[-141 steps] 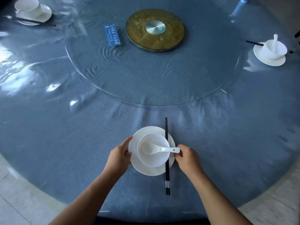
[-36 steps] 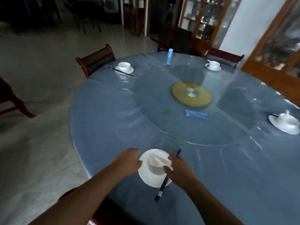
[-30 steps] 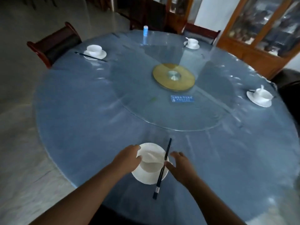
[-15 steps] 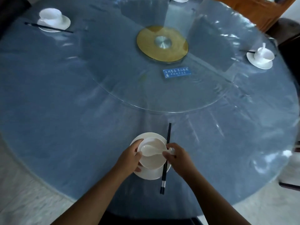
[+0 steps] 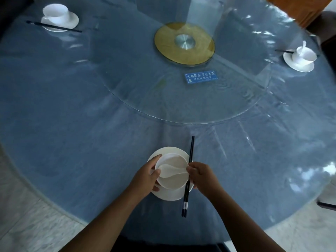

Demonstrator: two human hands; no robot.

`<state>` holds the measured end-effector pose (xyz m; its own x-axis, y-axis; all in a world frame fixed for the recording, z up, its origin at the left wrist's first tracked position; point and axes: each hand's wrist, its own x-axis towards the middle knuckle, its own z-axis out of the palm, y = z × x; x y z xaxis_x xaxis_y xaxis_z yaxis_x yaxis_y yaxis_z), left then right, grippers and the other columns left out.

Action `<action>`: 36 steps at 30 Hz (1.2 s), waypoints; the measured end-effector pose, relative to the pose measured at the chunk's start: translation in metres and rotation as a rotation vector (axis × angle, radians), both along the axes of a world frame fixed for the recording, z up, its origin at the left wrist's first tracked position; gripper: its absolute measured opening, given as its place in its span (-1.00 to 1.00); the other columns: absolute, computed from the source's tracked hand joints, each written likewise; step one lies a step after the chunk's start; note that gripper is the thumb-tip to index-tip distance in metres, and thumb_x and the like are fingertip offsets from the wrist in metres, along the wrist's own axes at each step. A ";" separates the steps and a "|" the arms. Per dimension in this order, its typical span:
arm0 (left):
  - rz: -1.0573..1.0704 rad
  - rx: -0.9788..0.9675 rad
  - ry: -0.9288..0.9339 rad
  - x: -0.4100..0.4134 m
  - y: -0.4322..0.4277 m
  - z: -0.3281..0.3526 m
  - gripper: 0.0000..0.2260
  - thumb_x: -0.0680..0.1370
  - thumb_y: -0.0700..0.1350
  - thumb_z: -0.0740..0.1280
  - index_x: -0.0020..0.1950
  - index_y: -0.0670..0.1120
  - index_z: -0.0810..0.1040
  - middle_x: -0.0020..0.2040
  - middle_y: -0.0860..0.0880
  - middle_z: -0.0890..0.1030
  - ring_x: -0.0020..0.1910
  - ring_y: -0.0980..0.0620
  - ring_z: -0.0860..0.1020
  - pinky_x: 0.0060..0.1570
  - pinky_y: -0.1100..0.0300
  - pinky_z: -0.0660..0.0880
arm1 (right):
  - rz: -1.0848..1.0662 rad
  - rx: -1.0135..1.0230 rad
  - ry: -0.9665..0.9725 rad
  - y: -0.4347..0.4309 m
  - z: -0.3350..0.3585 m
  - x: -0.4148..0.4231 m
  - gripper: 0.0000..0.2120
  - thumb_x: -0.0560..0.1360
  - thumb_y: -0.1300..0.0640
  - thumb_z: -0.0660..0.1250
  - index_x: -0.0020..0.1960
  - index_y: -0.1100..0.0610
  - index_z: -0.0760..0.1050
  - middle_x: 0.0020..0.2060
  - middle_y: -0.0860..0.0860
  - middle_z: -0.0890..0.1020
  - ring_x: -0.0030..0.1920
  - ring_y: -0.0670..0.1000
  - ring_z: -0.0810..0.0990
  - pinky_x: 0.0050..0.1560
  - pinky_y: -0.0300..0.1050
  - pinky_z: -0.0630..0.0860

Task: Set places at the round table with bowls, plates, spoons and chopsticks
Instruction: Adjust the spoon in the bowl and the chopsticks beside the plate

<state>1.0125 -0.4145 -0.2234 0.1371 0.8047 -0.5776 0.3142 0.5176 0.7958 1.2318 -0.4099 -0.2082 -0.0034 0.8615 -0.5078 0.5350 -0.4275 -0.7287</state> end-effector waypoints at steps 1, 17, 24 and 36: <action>0.005 0.001 -0.003 -0.001 0.000 -0.001 -0.54 0.67 -0.17 0.18 0.56 0.13 0.29 0.36 -0.05 0.46 0.10 -0.10 0.59 -0.20 0.06 0.70 | -0.007 -0.002 0.011 -0.001 0.000 -0.001 -0.80 0.61 0.20 0.24 -0.10 0.13 0.62 -0.45 0.00 0.55 -0.43 -0.04 0.53 -0.30 -0.07 0.52; 0.211 0.038 0.037 -0.034 -0.004 -0.004 -0.78 0.66 -0.14 0.25 0.30 -0.06 0.51 -0.06 -0.06 0.66 -0.31 -0.01 0.67 -0.31 0.00 0.67 | -0.327 0.052 0.167 -0.011 -0.005 0.027 -0.75 0.65 0.16 0.18 -0.07 0.14 0.61 -0.38 0.12 0.66 -0.46 0.07 0.57 -0.31 0.04 0.59; 0.144 0.051 0.167 -0.037 -0.003 -0.012 -0.75 0.62 -0.18 0.30 0.29 0.01 0.52 -0.04 -0.06 0.65 -0.23 -0.03 0.67 -0.37 0.20 0.59 | -0.181 0.058 -0.046 -0.016 -0.021 0.021 -0.78 0.52 0.33 0.28 -0.18 0.04 0.55 -0.42 0.02 0.64 -0.50 -0.07 0.55 -0.46 -0.18 0.51; 0.056 0.068 0.135 -0.042 -0.008 -0.019 -0.60 0.61 -0.26 0.31 0.40 0.05 0.52 -0.17 -0.07 0.67 -0.24 -0.01 0.71 -0.27 0.16 0.67 | -0.013 0.162 -0.141 -0.005 -0.036 0.014 -0.80 0.43 0.23 0.43 -0.24 -0.07 0.59 -0.40 -0.11 0.64 -0.35 -0.16 0.61 -0.36 -0.32 0.49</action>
<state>0.9709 -0.4221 -0.2424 0.0154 0.8469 -0.5316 0.3930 0.4837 0.7820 1.2462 -0.4151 -0.2441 0.0698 0.9313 -0.3575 0.6320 -0.3186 -0.7064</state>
